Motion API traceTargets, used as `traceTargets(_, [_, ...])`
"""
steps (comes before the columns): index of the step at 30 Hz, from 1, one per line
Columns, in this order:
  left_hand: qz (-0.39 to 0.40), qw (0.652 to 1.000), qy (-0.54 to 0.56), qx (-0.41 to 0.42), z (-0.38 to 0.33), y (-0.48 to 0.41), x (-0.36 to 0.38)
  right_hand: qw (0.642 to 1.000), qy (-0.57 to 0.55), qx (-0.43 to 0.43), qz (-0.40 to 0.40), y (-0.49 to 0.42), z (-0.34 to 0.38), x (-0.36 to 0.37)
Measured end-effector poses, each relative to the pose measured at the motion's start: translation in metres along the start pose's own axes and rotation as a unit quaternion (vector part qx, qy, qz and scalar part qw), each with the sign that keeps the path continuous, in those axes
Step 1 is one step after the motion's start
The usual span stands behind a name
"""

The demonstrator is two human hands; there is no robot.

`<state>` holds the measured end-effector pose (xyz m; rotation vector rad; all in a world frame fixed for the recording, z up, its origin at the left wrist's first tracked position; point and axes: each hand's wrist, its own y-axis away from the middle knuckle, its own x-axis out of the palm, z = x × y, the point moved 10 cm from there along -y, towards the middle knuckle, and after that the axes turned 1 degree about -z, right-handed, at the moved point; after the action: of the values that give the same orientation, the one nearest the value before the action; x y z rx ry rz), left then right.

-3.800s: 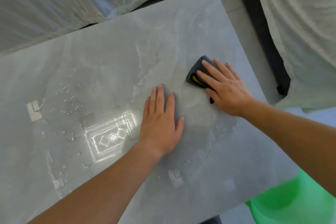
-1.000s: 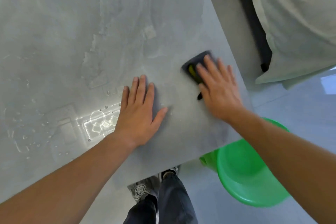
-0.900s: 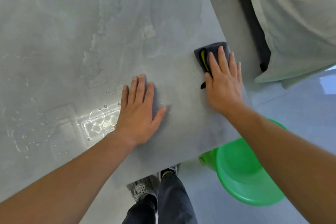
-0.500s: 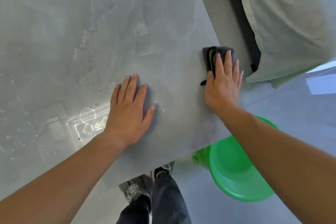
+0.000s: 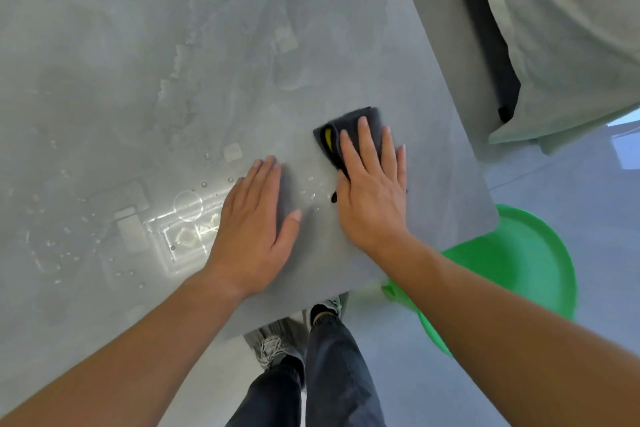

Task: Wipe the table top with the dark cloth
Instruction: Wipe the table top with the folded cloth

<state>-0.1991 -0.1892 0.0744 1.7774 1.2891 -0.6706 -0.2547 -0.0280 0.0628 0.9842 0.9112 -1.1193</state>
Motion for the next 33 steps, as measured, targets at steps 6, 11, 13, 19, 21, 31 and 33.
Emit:
traceTargets(6, [-0.012, 1.0, -0.009, 0.006, 0.0, -0.003, -0.011, 0.979, 0.05, -0.185, 0.066, 0.087, 0.021, 0.021])
traceTargets(11, [0.012, 0.996, -0.076, 0.034, -0.016, 0.007, 0.005, 0.996, 0.02, 0.089, -0.002, 0.059, -0.094, -0.024])
traceTargets(13, [0.026, 0.994, -0.089, 0.055, -0.024, 0.014, 0.013, 0.981, -0.015, 0.191, -0.026, 0.067, -0.111, -0.029])
traceTargets(19, [0.032, 0.993, -0.103, 0.052, -0.036, 0.037, 0.026, 0.998, 0.049, -0.007, 0.04, 0.116, -0.06, -0.005])
traceTargets(21, [0.024, 0.992, -0.115, 0.044, -0.031, 0.042, 0.025, 0.998, 0.046, 0.041, 0.027, 0.107, -0.094, -0.017])
traceTargets(31, [0.0, 0.997, -0.079, 0.014, -0.007, 0.05, 0.015, 0.998, 0.032, -0.053, 0.027, 0.12, -0.027, 0.007])
traceTargets(33, [-0.015, 0.997, -0.071, -0.012, 0.007, 0.055, 0.006, 0.993, 0.029, -0.113, 0.03, 0.103, -0.01, 0.011])
